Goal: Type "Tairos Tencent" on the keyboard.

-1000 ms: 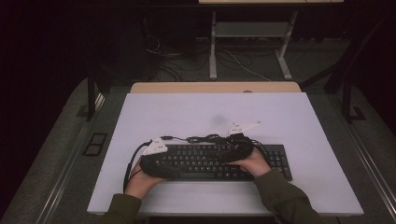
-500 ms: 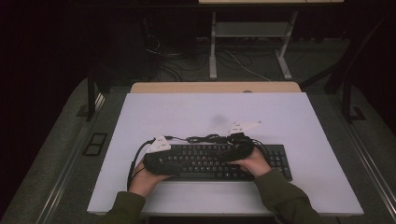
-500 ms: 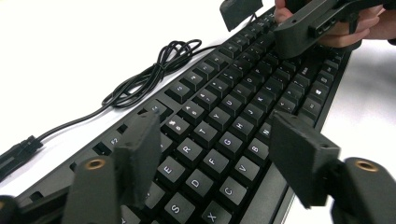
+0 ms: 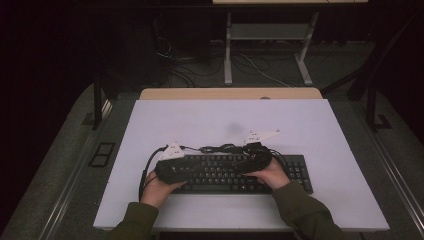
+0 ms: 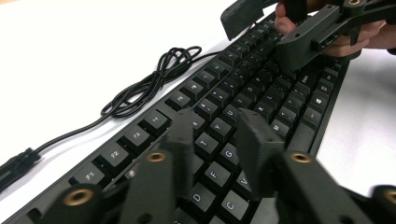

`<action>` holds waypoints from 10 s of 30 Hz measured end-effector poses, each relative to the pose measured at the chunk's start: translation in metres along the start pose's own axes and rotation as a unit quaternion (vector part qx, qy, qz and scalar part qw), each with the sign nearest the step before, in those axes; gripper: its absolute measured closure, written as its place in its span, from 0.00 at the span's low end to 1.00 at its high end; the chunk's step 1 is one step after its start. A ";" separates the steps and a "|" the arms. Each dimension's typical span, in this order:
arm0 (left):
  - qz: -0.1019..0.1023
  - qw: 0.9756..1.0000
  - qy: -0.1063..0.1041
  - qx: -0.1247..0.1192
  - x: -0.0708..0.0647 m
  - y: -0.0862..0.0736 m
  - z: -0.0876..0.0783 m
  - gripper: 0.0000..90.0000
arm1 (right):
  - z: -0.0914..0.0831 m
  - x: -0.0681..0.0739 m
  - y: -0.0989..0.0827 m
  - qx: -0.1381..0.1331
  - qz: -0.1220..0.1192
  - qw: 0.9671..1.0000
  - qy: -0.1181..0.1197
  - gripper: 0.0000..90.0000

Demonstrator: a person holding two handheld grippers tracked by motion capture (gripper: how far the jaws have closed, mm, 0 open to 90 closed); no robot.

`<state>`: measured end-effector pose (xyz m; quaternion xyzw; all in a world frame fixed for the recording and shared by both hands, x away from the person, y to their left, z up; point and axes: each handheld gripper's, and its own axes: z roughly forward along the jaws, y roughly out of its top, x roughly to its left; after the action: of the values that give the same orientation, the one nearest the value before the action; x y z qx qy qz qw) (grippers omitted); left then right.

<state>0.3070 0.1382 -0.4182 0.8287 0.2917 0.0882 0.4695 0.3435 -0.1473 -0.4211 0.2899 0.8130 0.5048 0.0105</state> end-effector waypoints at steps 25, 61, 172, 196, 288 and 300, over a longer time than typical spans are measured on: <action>-0.003 0.999 0.010 0.050 0.008 -0.006 0.020 0.99 | 0.000 0.000 0.000 -0.001 0.000 1.000 0.000 0.30; -0.005 0.999 0.008 0.038 0.007 -0.002 0.015 0.99 | -0.001 0.000 0.001 -0.004 -0.001 1.000 -0.004 0.31; -0.009 1.000 0.014 -0.008 0.008 -0.012 -0.021 0.27 | -0.003 -0.002 -0.007 0.050 -0.018 0.998 -0.015 0.46; -0.002 1.000 0.011 -0.001 0.005 -0.015 -0.033 0.70 | -0.003 -0.008 -0.011 0.016 -0.008 0.999 -0.040 0.16; 0.017 0.998 -0.058 0.029 -0.015 -0.013 -0.016 0.99 | -0.009 -0.013 -0.008 -0.007 -0.003 0.999 -0.034 0.16; 0.027 0.996 -0.074 0.052 -0.020 -0.016 -0.004 0.99 | -0.008 -0.012 -0.008 -0.004 -0.004 0.999 -0.033 0.16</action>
<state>0.2823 0.1363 -0.4266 0.8637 0.2380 0.0238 0.4436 0.3471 -0.1621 -0.4276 0.3034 0.8115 0.4978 0.0405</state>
